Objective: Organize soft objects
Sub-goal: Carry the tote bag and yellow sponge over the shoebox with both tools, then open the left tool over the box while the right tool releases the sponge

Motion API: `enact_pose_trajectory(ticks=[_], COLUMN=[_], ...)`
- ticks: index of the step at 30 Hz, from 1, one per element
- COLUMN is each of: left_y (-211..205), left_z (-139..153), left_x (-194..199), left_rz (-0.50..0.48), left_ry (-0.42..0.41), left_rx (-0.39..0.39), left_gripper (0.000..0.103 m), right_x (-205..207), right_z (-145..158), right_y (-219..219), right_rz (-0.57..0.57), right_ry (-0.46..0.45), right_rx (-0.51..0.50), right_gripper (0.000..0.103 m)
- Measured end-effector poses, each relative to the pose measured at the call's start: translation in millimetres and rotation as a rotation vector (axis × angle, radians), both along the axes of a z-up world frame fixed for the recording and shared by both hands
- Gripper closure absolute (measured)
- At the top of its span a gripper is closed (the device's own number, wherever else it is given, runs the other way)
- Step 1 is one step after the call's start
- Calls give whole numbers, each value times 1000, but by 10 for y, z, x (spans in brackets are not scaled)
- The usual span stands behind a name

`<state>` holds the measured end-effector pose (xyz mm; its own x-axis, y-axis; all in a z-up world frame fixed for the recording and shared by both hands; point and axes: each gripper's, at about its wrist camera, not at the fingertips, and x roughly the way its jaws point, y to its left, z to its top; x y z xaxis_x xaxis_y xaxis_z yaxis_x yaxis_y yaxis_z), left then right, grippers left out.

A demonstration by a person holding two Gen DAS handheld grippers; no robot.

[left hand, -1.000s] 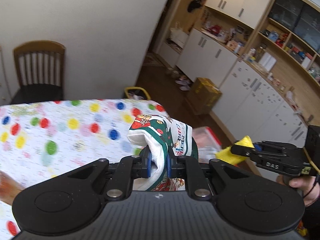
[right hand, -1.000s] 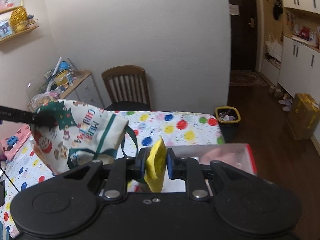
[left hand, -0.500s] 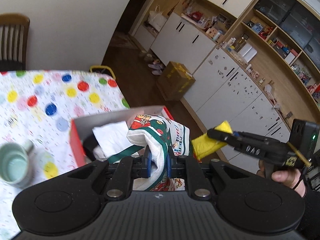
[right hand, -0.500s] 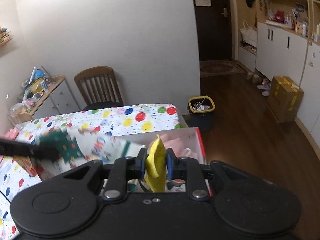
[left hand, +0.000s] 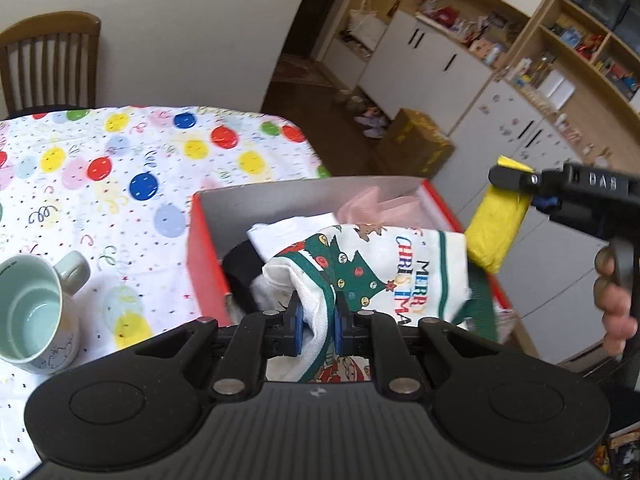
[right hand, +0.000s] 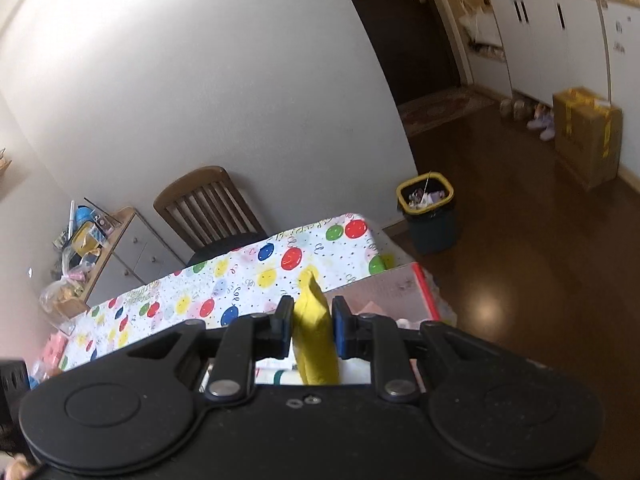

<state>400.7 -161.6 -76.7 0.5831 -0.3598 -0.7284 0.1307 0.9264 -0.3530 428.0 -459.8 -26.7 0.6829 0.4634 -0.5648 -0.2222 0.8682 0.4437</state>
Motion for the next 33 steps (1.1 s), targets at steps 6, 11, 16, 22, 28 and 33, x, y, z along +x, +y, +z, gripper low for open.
enact_pose_trajectory(ticks=[6,11,16,22,28,33], left_y=[-22,-45,-51,-45,-104,-162], left_z=[-90,-84,-90,-85,-18,78], left_x=[43,47,58,66,-8,-128], left_rz=[-12,-15,-18,-7,-19,-21], left_ry=[5,2,9,25,5,-34], left_rx=[32,45,47,41,73,93], left_gripper=[89,89,89,86,59,33], right_x=[301,462,430,384,269,148], right_z=[-186,-445,-611,-585,-497,-401], right_y=[83,64,132,56,-42,-110], right_rz=[9,8,41,49,70,89], right_ry=[56,131,137,122,100,77], right_rx=[-24,-50,-146,-184,-212,-239], right_gripper=[83,83,83,82,78,75])
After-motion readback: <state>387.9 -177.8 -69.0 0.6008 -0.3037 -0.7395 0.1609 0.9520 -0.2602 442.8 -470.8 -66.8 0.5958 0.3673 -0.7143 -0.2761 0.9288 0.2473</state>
